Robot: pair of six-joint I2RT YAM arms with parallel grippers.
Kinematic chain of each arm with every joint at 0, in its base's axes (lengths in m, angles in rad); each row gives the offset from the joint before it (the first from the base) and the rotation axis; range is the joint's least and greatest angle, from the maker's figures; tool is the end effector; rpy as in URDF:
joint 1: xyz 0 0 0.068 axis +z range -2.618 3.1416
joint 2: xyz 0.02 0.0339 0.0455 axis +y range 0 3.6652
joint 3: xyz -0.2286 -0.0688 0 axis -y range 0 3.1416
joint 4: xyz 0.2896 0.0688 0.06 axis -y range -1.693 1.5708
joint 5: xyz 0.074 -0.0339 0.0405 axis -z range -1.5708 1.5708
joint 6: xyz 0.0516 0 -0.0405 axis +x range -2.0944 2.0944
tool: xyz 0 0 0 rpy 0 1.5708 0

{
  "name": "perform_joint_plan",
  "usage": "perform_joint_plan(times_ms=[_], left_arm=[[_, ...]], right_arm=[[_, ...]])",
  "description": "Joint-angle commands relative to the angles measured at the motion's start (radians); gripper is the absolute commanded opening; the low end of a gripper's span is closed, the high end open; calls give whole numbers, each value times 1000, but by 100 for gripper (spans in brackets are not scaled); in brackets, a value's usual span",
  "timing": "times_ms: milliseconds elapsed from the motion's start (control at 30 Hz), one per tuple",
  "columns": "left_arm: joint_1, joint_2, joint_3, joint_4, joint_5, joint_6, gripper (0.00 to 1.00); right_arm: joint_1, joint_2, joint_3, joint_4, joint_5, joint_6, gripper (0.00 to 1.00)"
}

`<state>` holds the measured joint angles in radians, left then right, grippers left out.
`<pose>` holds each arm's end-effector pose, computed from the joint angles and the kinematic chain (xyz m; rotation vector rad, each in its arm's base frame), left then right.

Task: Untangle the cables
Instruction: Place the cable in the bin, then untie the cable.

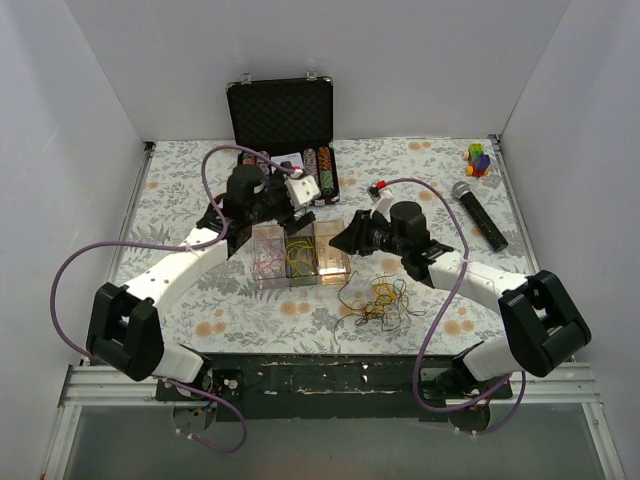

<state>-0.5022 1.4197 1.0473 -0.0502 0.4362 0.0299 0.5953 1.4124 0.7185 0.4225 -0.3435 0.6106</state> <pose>0.3290 -0.2055 0.2405 0.8050 1.8601 -0.7359 0.2908 0.2180 0.1673 -0.2448 1.9740 1.1314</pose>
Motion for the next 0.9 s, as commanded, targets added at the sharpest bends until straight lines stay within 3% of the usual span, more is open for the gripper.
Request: perform_joint_plan(times_ms=[0, 333, 467, 700, 867], left_arm=[[71, -48, 42, -65, 3, -166, 85], [128, 48, -93, 85, -94, -76, 83], [131, 131, -54, 130, -108, -96, 78], [123, -26, -91, 112, 175, -36, 77], [-7, -166, -147, 23, 283, 76, 80]], right_arm=[[0, 22, 56, 64, -29, 8, 43], [1, -35, 33, -24, 29, -35, 47], [1, -69, 4, -39, 47, -35, 47], [1, -171, -19, -333, 208, -104, 53], [-12, -280, -93, -415, 294, -80, 60]])
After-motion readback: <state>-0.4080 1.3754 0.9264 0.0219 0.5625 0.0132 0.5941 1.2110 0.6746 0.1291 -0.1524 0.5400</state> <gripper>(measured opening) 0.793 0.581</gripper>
